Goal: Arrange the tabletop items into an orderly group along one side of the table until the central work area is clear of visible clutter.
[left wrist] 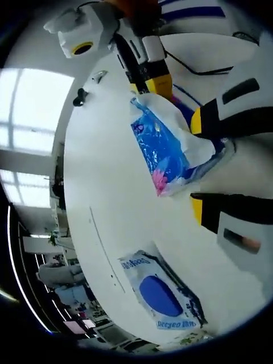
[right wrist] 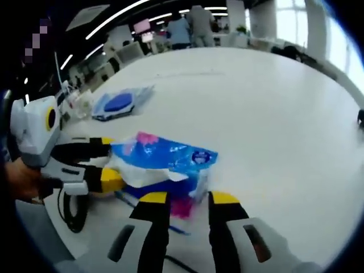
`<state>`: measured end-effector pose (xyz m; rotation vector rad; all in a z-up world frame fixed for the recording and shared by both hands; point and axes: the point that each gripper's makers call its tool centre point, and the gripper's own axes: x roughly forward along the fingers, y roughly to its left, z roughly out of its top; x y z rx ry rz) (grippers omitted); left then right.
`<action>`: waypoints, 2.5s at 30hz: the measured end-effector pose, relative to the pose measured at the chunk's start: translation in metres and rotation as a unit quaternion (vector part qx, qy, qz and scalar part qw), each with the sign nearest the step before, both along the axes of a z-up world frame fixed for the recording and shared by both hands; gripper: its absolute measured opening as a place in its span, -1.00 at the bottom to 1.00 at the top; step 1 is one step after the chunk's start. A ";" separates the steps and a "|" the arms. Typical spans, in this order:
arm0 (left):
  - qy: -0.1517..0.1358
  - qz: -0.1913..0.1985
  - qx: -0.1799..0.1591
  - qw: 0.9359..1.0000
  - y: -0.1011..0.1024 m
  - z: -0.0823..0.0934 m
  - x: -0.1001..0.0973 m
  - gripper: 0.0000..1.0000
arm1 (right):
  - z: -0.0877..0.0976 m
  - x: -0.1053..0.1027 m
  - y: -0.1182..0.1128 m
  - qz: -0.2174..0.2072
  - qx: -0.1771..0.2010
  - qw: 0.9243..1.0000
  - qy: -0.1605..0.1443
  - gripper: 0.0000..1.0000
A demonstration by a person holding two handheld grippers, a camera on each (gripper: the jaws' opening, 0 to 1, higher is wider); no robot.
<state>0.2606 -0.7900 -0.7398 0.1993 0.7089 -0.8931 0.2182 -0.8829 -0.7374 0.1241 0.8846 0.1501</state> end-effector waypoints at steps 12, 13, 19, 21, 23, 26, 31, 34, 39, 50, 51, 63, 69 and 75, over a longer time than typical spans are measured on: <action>0.000 -0.001 -0.005 1.000 -0.003 0.003 -0.002 -0.66 | 0.001 -0.005 -0.005 -0.021 0.004 1.000 0.010 -0.89; -0.002 -0.003 -0.004 1.000 -0.003 0.004 -0.003 -0.67 | 0.001 -0.005 -0.005 -0.025 0.006 1.000 0.011 -0.90; -0.007 -0.001 -0.006 1.000 -0.003 0.010 -0.001 -0.75 | 0.004 -0.005 -0.004 -0.034 0.016 0.999 0.012 -0.96; -0.013 -0.004 -0.006 1.000 -0.004 0.013 0.000 -0.75 | 0.006 -0.005 -0.003 -0.037 0.022 0.999 0.011 -0.99; -0.015 -0.006 -0.006 1.000 -0.004 0.015 0.002 -0.76 | 0.007 -0.005 -0.003 -0.036 0.022 0.999 0.011 -1.00; -0.016 -0.002 -0.008 1.000 -0.004 0.019 0.008 -0.78 | 0.010 -0.002 -0.003 -0.038 0.027 0.999 0.009 -1.00; -0.027 -0.001 -0.013 1.000 -0.006 0.031 0.019 -0.80 | 0.021 0.011 -0.005 -0.036 0.025 0.999 -0.001 -1.00; -0.032 0.001 -0.012 0.999 -0.006 0.035 0.026 -0.80 | 0.026 0.019 -0.006 -0.036 0.028 0.999 -0.006 -1.00; -0.036 0.007 -0.013 0.999 -0.007 0.043 0.040 -0.81 | 0.032 0.031 -0.006 -0.032 0.028 0.999 -0.013 -1.00; -0.046 0.024 -0.014 0.999 -0.007 0.057 0.077 -0.82 | 0.046 0.070 -0.007 -0.030 0.033 0.999 -0.027 -1.00; -0.046 0.026 -0.015 0.998 -0.007 0.057 0.080 -0.82 | 0.047 0.073 -0.007 -0.030 0.034 0.999 -0.028 -1.00; -0.042 0.046 -0.017 0.998 -0.005 0.058 0.108 -0.83 | 0.049 0.106 -0.008 -0.042 0.047 0.997 -0.033 -1.00; -0.031 0.057 -0.019 0.998 -0.004 0.054 0.117 -0.83 | 0.045 0.117 -0.008 -0.040 0.046 0.998 -0.030 -1.00; -0.025 0.064 -0.017 0.998 -0.003 0.050 0.131 -0.83 | 0.041 0.131 -0.008 -0.040 0.047 0.998 -0.029 -1.00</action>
